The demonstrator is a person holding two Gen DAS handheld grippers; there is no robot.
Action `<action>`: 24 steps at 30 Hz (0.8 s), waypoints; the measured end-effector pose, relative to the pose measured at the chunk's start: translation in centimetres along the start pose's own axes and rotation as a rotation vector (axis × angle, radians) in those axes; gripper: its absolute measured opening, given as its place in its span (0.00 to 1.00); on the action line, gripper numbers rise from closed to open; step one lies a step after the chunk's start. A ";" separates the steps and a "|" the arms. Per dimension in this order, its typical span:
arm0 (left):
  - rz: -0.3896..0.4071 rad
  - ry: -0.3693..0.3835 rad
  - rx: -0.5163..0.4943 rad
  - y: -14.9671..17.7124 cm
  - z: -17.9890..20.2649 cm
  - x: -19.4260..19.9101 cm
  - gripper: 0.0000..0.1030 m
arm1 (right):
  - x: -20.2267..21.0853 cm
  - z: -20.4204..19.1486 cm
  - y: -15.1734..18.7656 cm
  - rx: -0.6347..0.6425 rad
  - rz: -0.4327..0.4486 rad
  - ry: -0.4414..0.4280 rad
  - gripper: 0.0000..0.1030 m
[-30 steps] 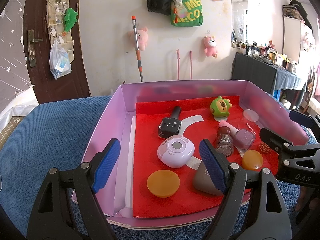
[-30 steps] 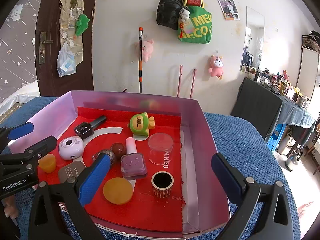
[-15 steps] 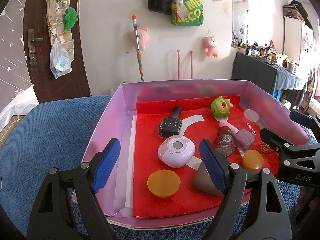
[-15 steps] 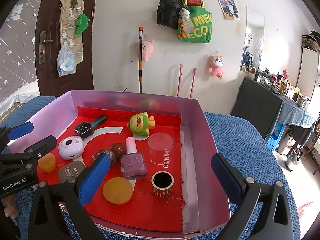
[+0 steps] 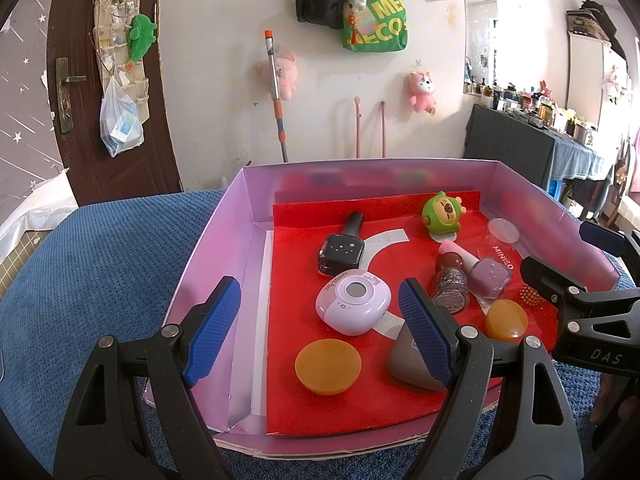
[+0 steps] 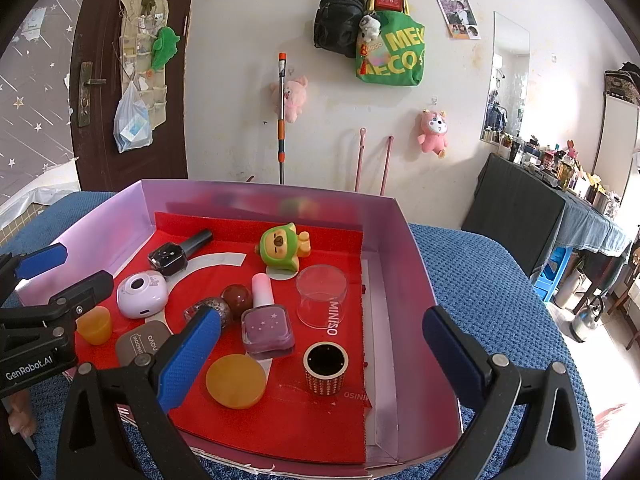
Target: Organize rigid objects
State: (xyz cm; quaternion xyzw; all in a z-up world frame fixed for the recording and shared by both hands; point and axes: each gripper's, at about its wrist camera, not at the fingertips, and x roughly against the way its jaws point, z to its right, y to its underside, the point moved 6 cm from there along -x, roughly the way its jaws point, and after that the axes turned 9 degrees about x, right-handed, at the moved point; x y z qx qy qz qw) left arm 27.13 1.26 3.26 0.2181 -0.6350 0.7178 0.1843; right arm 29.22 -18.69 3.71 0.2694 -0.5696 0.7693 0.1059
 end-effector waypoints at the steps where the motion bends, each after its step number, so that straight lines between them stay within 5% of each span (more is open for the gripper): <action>1: 0.000 0.000 0.000 0.1 0.0 0.0 0.79 | 0.0 0.0 0.0 0.000 0.000 0.000 1.00; 24: -0.003 -0.001 0.003 0.1 -0.2 0.0 0.79 | 0.0 0.0 0.0 0.001 -0.001 0.000 1.00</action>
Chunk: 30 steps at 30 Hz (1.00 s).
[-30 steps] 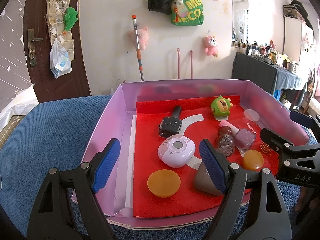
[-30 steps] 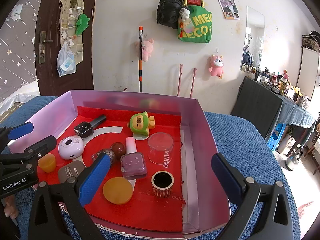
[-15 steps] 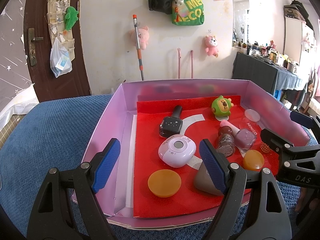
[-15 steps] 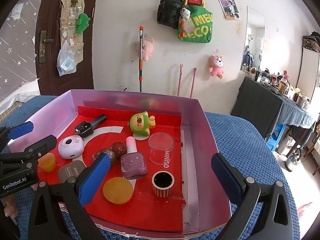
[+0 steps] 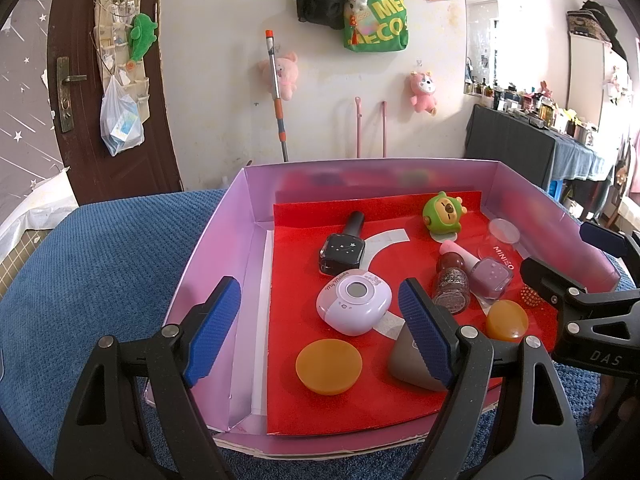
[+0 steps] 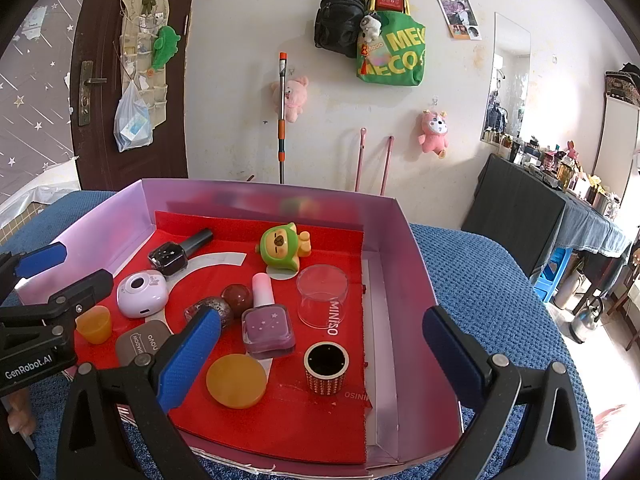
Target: Organize rigid objects
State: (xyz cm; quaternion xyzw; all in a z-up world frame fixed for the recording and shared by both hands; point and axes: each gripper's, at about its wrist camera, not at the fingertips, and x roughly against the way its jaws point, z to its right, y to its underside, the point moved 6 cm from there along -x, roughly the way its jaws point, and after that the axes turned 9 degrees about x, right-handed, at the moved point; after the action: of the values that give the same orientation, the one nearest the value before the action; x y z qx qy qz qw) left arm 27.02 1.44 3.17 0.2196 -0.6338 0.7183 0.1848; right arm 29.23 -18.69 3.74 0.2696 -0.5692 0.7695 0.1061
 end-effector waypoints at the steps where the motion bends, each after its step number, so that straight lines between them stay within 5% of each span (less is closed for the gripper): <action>1: 0.000 0.001 -0.001 -0.1 0.0 -0.1 0.79 | 0.0 0.0 0.0 0.000 -0.001 -0.001 1.00; 30: -0.003 -0.001 0.001 0.0 -0.2 -0.1 0.79 | 0.0 0.0 0.0 -0.001 -0.002 -0.001 1.00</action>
State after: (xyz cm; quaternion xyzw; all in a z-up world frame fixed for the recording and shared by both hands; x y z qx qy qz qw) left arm 27.08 1.63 3.08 0.2211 -0.6331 0.7183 0.1853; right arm 29.23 -18.64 3.79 0.2704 -0.5692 0.7690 0.1069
